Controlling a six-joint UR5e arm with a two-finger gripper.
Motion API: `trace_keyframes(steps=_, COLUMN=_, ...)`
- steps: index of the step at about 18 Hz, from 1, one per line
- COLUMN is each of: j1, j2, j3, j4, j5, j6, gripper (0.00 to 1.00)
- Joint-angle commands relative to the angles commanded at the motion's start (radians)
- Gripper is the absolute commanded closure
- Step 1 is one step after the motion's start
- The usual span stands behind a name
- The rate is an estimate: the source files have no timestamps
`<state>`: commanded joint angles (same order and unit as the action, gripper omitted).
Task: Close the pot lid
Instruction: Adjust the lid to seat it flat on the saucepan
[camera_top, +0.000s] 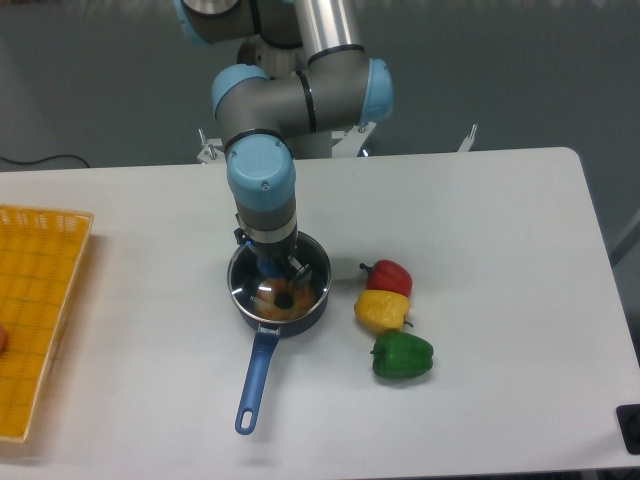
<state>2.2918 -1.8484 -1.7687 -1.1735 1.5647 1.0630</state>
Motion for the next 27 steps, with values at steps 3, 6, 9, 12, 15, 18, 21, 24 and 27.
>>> trace_keyframes(steps=3, j1=0.000, j2=0.000, j3=0.000, j4=0.000, j5=0.000, j6=0.000, gripper=0.44)
trace_keyframes(steps=6, j1=0.000, j2=0.000, j3=0.000, j4=0.000, j5=0.000, j6=0.000, gripper=0.35)
trace_keyframes(steps=9, j1=-0.002, j2=0.000, j3=0.000, j4=0.000, j5=0.000, j6=0.000, gripper=0.29)
trace_keyframes(steps=12, j1=0.000, j2=0.000, j3=0.002, j4=0.000, j5=0.000, j6=0.000, gripper=0.29)
trace_keyframes(steps=15, j1=0.000, j2=0.000, j3=0.000, j4=0.000, j5=0.000, j6=0.000, gripper=0.28)
trace_keyframes(steps=18, j1=0.000, j2=0.006, j3=0.002, j4=0.000, j5=0.000, j6=0.002, gripper=0.19)
trace_keyframes(steps=21, j1=0.002, j2=0.011, j3=0.009, j4=0.000, j5=0.000, j6=0.003, gripper=0.01)
trace_keyframes(steps=24, j1=0.002, j2=0.017, j3=0.014, j4=0.000, j5=0.002, j6=0.002, gripper=0.00)
trace_keyframes(steps=27, j1=0.003, j2=0.029, j3=0.015, j4=-0.002, j5=0.002, j6=0.002, gripper=0.00)
